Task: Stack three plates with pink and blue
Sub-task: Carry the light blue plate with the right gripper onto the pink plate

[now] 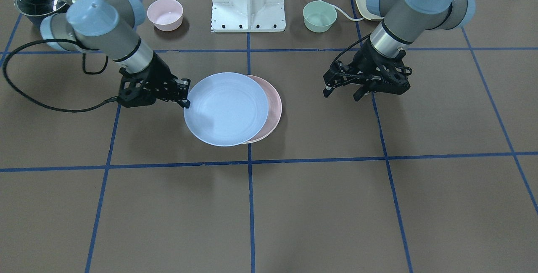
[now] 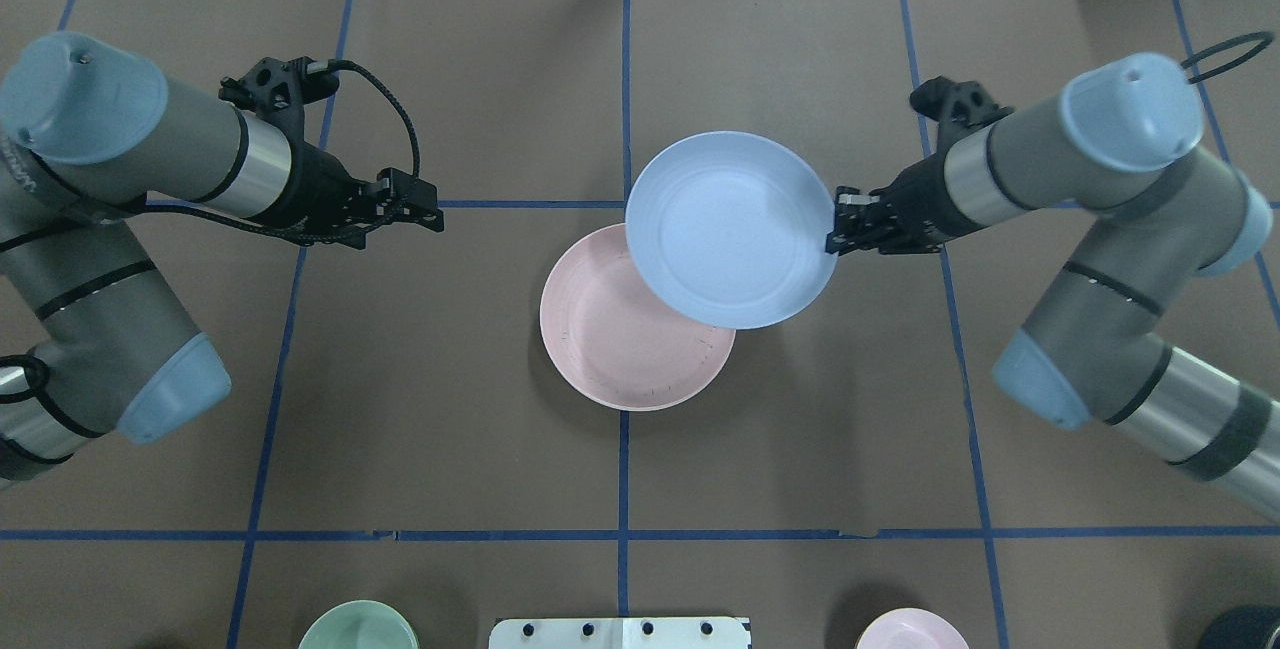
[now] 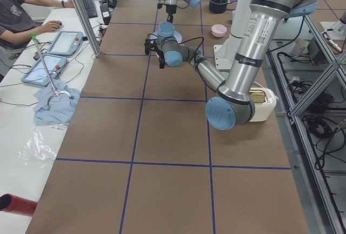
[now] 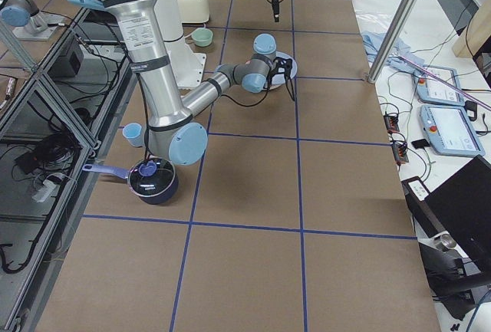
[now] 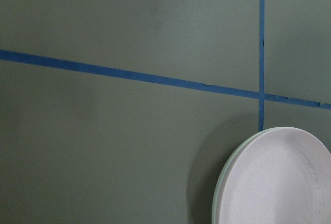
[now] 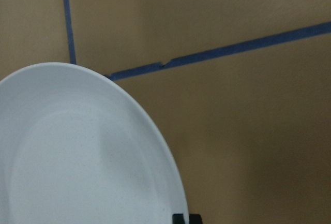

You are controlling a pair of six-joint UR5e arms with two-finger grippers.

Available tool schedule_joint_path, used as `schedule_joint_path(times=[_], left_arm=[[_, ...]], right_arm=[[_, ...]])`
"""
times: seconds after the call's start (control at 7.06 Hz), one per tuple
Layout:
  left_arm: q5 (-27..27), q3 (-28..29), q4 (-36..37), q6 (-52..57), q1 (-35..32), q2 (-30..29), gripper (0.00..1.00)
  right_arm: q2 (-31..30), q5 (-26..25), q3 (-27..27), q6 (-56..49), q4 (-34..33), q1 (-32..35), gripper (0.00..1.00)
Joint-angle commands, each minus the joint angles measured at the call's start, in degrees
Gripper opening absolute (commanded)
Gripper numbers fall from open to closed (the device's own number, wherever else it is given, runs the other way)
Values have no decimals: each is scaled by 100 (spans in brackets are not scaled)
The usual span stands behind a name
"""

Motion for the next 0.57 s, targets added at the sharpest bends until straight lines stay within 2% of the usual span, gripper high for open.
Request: schedule_joint_path(times=[0.0,0.28,0.42], left_arm=[[-5,-12,35,33,-14,22,100],[-5,-12,35,33,-14,22,100],[-5,-12,35,33,-14,31,100]], right_arm=[[178,-298,-135,15,-76,-328,0],[204,-299,-136,16,-76,-381,0],[248,-307,-144,15,-76,-373,78]])
